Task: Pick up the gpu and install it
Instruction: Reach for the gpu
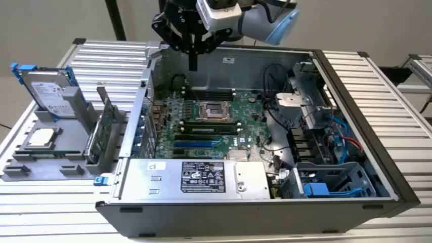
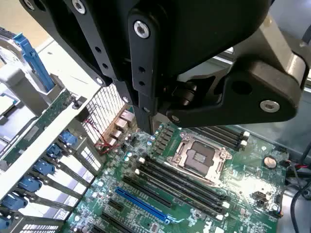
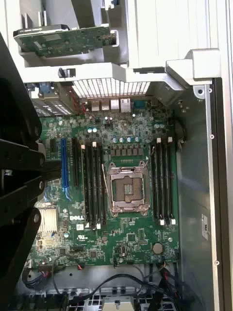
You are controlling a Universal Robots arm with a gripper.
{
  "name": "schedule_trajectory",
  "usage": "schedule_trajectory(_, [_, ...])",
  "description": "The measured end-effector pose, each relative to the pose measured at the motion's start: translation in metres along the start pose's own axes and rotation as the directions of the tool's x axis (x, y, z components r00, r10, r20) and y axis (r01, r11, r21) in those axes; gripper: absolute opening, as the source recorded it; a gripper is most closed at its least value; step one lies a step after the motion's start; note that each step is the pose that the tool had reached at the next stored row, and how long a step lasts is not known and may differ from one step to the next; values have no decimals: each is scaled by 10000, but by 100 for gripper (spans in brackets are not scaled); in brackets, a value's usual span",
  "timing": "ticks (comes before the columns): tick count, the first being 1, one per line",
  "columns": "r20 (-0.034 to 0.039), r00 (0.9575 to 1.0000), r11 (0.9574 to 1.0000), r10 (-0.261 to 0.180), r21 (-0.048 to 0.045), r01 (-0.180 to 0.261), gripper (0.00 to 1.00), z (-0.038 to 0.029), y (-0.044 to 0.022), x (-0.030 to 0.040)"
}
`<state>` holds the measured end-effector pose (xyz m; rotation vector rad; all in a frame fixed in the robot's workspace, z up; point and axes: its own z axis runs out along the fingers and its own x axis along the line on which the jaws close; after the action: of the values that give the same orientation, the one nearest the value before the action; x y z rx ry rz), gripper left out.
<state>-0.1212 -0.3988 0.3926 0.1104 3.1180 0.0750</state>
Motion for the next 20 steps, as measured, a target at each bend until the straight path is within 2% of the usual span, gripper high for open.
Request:
schedule_trajectory(6, [0,10000,10000,0,0,0,0,0,0,5])
schedule_trajectory(20, [-1,10000,10000,1,1,-1,0,-3,-7,108])
